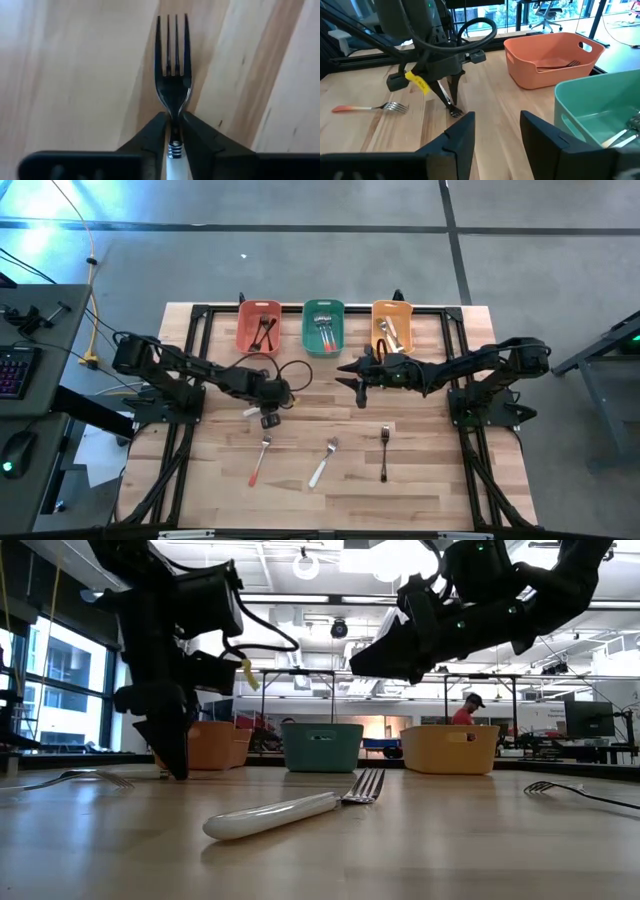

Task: Sort silverware by color (type)
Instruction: Put the top white fork into the yellow bin

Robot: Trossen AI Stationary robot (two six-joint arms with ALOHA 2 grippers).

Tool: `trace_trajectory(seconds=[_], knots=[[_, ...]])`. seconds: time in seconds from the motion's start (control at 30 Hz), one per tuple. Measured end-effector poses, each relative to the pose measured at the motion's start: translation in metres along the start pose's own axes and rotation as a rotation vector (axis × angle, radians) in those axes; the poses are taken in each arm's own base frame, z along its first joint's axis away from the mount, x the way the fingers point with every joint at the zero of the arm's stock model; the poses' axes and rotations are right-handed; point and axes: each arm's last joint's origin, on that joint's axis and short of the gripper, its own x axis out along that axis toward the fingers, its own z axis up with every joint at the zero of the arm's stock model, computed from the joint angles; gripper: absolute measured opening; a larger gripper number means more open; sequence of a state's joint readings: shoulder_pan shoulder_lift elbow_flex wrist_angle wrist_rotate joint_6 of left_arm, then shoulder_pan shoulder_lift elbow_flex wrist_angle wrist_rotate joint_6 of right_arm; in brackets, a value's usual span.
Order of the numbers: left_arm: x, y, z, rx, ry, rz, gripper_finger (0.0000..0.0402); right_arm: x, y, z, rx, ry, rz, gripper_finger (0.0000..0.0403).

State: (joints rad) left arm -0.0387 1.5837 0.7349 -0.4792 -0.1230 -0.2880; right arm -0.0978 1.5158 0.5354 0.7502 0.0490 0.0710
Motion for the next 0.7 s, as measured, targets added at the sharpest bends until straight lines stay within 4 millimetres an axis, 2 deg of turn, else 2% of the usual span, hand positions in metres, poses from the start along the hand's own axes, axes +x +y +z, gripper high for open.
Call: trace_trajectory(seconds=[0.13, 0.47, 0.57, 0.7], knots=[[0.0, 0.0, -0.002, 0.047, 0.021, -0.013, 0.0009, 0.0, 0.0, -0.001, 0.0, 0.005, 0.0, 0.014], [-0.004, 0.001, 0.003, 0.068, -0.062, -0.037, 0.0003, 0.0, -0.001, -0.005, -0.003, 0.051, -0.005, 0.014], [-0.013, 0.001, 0.005, 0.043, -0.165, -0.065, 0.0001, 0.0, -0.001, -0.005, 0.0, 0.051, -0.005, 0.014], [-0.023, 0.005, -0.003, -0.007, -0.277, -0.098, 0.0003, 0.0, 0.004, -0.005, 0.031, 0.052, 0.008, 0.014]])
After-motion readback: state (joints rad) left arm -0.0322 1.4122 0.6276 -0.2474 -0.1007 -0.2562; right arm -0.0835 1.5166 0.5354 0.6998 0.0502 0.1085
